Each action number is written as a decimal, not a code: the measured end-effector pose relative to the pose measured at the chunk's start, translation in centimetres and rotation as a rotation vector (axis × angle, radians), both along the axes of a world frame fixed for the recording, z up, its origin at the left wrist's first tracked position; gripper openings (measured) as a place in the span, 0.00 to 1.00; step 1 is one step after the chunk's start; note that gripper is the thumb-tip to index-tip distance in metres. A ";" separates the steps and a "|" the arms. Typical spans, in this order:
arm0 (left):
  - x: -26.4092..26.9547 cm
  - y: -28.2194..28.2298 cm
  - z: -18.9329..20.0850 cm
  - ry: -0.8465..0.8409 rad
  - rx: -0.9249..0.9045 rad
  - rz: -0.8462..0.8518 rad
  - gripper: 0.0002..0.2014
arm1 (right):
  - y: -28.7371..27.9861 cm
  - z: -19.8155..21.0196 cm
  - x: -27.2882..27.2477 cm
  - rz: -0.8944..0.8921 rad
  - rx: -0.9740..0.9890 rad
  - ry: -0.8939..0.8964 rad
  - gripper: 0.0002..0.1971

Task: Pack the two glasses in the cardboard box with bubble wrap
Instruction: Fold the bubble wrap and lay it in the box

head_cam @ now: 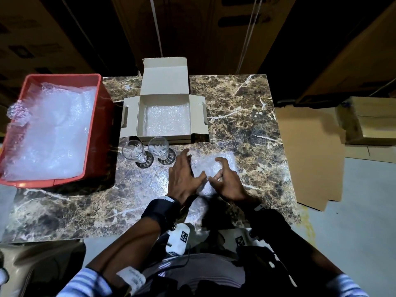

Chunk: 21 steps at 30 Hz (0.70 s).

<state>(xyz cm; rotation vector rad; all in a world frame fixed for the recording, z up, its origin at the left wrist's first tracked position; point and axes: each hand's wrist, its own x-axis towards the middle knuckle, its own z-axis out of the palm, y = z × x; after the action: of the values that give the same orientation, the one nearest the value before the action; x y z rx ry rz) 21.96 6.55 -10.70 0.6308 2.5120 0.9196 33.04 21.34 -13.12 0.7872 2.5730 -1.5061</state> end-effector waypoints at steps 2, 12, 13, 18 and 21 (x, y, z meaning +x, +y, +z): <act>-0.1 0.6 0.5 -0.098 0.011 0.090 0.46 | 0.0 0.2 0.1 0.008 -0.005 0.005 0.37; -0.3 2.5 0.5 -0.255 -0.013 0.102 0.48 | 0.5 0.3 0.2 0.003 -0.108 -0.001 0.35; -0.4 2.6 0.4 -0.272 0.031 0.107 0.47 | 0.5 0.2 0.1 -0.004 -0.111 -0.010 0.34; -0.5 3.2 -0.5 -0.332 0.268 0.214 0.39 | 0.5 0.4 -0.1 -0.032 -0.078 -0.041 0.31; -0.8 3.8 -0.7 -0.368 0.353 0.264 0.36 | 0.5 -0.1 -0.2 -0.030 -0.055 -0.045 0.32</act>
<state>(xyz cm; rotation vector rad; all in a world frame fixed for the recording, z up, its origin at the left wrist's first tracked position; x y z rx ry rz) 21.20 10.37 -11.36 0.1984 2.1481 1.4485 32.87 21.88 -13.25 0.8472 2.4882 -1.5418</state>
